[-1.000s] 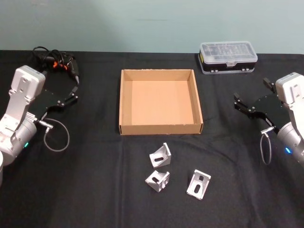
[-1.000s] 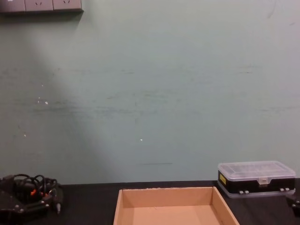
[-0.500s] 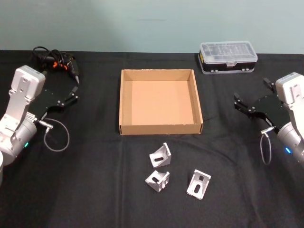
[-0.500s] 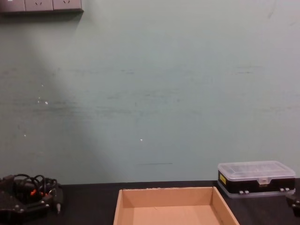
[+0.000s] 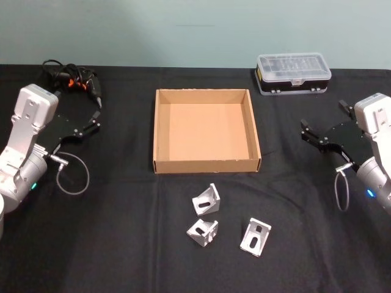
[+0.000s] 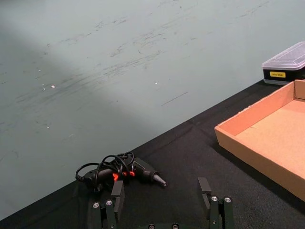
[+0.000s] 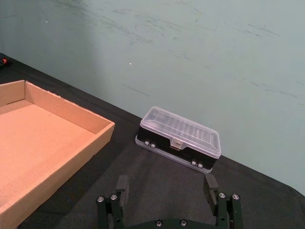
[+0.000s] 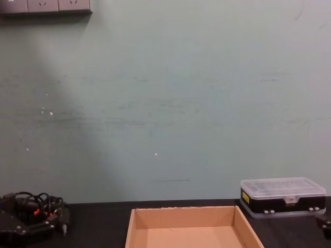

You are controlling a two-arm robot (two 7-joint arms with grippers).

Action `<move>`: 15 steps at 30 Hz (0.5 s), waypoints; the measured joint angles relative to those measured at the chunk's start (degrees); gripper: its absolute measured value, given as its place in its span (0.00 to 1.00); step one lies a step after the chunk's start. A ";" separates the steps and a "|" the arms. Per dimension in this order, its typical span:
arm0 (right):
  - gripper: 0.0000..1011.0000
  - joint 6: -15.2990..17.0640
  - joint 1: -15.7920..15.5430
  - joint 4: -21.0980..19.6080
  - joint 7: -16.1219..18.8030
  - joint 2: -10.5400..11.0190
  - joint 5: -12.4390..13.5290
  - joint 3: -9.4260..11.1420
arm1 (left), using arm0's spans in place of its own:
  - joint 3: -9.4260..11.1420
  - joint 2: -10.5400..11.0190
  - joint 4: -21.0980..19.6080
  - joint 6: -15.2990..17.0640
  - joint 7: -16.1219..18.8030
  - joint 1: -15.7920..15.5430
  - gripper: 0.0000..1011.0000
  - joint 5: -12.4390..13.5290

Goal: Use one hand to pick up the angle iron from the table and place it into the box.

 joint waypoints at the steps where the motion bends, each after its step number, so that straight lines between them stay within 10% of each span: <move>1: 0.99 0.00 0.00 0.00 0.00 0.00 0.00 0.00 | 0.00 0.00 0.00 0.00 0.00 0.00 0.99 0.00; 15: 0.99 1.01 -0.35 -3.87 1.88 1.00 -0.04 2.41 | 0.00 0.00 0.00 0.00 0.00 0.00 0.99 0.00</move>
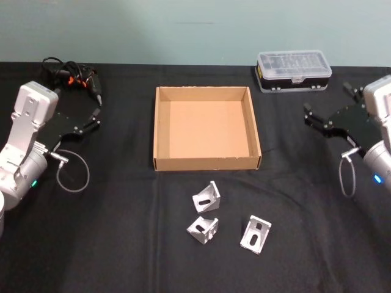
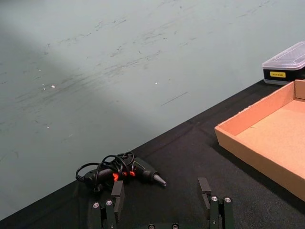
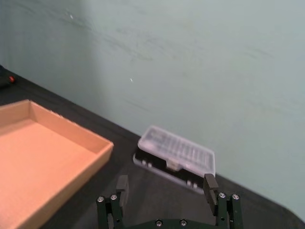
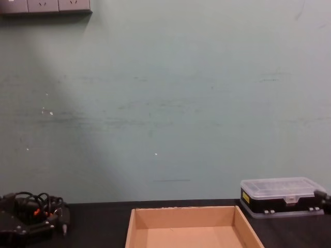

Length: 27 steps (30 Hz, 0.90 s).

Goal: Use one hand to pick up the angle iron from the table and place it into the box.

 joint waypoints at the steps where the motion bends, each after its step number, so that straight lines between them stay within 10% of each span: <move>1: 0.99 0.25 0.00 -0.91 0.75 0.35 0.19 0.36 | 0.00 0.00 0.00 0.00 0.00 0.00 0.99 0.00; 27: 0.99 12.07 -1.93 -21.47 16.72 7.38 8.20 6.02 | 0.00 0.00 0.00 0.00 0.00 0.00 0.99 0.00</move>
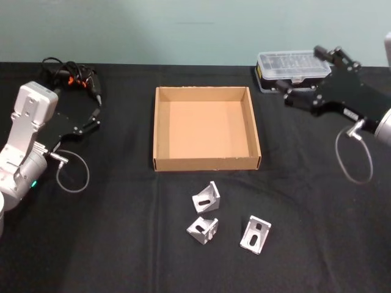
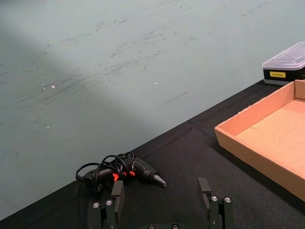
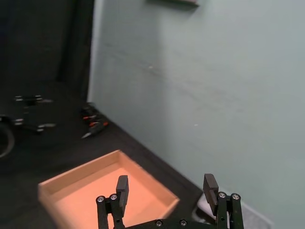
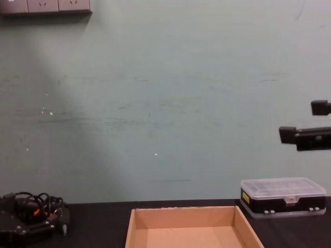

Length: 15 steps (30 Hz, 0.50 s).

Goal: Use one hand to pick up the angle iron from the table and place it into the box.

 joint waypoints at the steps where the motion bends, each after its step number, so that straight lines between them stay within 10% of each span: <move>1: 0.99 0.37 -0.25 -0.36 0.36 0.07 0.21 0.03 | 0.00 0.00 0.00 0.00 0.00 0.00 0.99 0.00; 15: 0.99 6.89 -5.50 -3.04 8.23 1.79 1.71 -2.46 | 0.00 0.00 0.00 0.00 0.00 0.00 0.99 0.00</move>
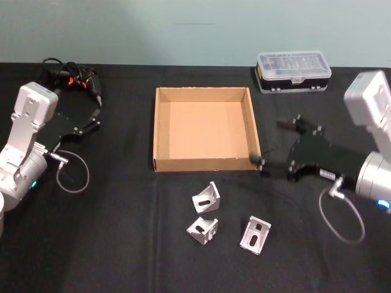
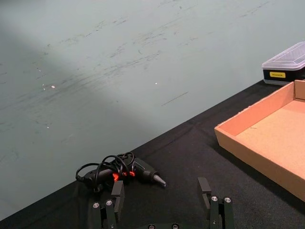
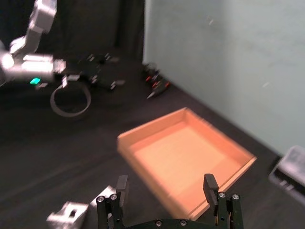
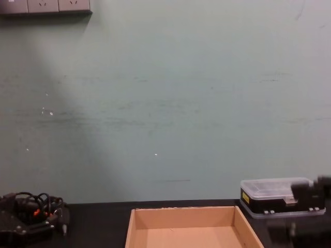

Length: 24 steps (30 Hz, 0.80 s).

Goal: Use one hand to pick up the angle iron from the table and place it into the box.

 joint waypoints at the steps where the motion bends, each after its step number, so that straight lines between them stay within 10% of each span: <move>1: 0.99 0.29 -0.16 0.00 0.36 0.12 0.08 -0.10 | 0.00 0.00 0.00 0.00 0.00 0.00 0.99 0.00; 24: 0.99 8.33 2.64 0.54 10.39 6.19 1.63 -5.78 | 0.00 0.00 0.00 0.00 0.00 0.00 0.99 0.00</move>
